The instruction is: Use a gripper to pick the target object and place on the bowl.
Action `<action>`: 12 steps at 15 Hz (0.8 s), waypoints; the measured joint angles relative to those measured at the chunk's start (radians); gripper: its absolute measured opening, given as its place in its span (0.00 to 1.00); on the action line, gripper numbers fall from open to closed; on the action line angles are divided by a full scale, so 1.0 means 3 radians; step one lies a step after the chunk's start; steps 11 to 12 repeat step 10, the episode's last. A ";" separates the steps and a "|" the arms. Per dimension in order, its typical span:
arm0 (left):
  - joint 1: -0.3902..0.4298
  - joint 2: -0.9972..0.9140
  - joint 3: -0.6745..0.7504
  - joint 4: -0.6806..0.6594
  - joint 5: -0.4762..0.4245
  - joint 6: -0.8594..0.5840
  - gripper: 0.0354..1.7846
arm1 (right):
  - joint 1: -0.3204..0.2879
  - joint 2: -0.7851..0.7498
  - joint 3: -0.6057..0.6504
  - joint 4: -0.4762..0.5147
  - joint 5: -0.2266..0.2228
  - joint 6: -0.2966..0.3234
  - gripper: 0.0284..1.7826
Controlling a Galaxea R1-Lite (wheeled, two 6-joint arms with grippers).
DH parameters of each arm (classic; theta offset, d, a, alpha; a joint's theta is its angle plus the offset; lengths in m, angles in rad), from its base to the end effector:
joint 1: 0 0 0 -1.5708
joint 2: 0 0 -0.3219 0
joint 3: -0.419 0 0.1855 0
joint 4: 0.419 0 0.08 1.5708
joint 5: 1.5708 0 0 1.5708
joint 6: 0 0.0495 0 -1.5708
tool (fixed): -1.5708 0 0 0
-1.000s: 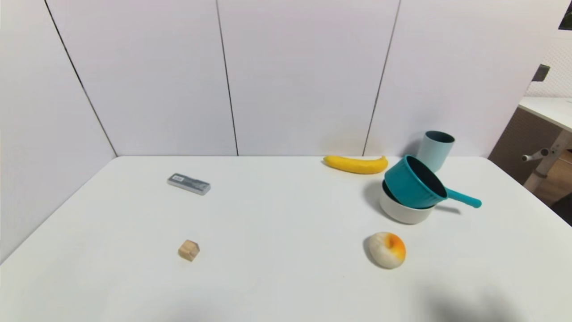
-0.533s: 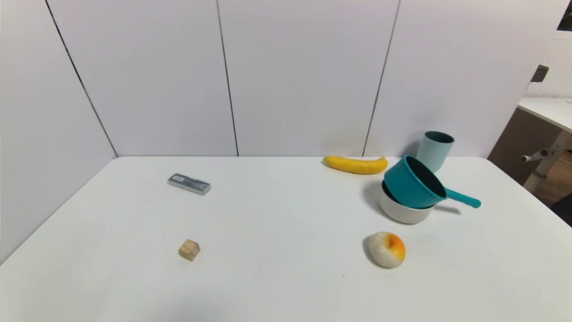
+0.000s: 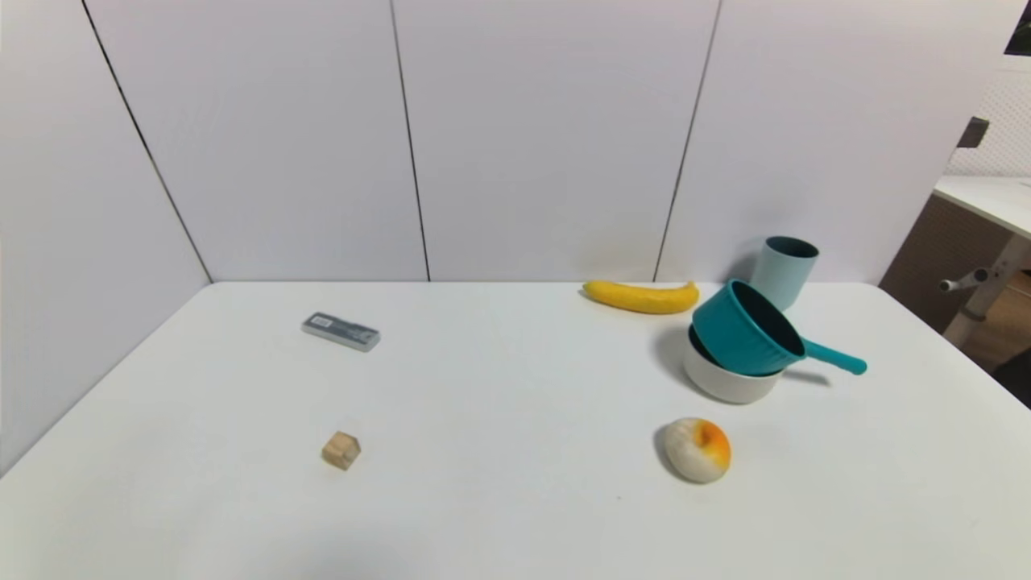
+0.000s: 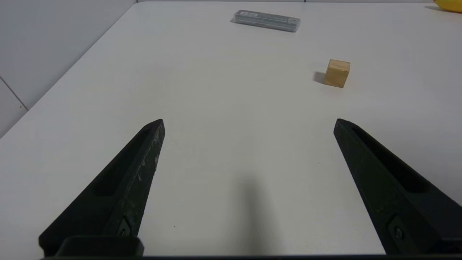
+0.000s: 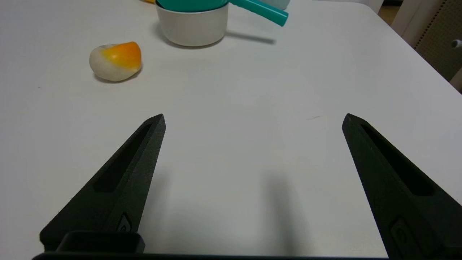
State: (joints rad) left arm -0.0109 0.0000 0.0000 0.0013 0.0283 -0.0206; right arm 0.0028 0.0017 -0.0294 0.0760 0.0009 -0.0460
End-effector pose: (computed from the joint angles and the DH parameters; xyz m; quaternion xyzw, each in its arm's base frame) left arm -0.0229 0.0017 0.0753 -0.0103 0.0006 0.0087 0.9999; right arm -0.0253 0.0000 0.0744 -0.0230 0.0241 0.0024 0.9994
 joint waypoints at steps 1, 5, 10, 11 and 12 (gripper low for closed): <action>0.0000 0.0000 0.0000 0.0000 0.0000 0.0000 0.94 | 0.0000 -0.0009 0.0000 0.0000 0.0003 -0.0010 0.95; 0.0000 0.0000 0.0000 -0.0001 -0.0001 -0.0001 0.94 | 0.0000 -0.0012 0.0001 0.0000 0.0005 0.0013 0.95; 0.0000 0.0000 0.0000 -0.0001 0.0000 0.0000 0.94 | 0.0000 -0.0012 0.0001 0.0000 -0.0003 0.0028 0.95; 0.0000 0.0000 0.0000 -0.0001 0.0000 0.0000 0.94 | 0.0000 -0.0012 0.0001 0.0000 -0.0003 0.0028 0.95; 0.0000 0.0000 0.0000 -0.0001 0.0000 0.0000 0.94 | 0.0000 -0.0012 0.0001 0.0000 -0.0003 0.0028 0.95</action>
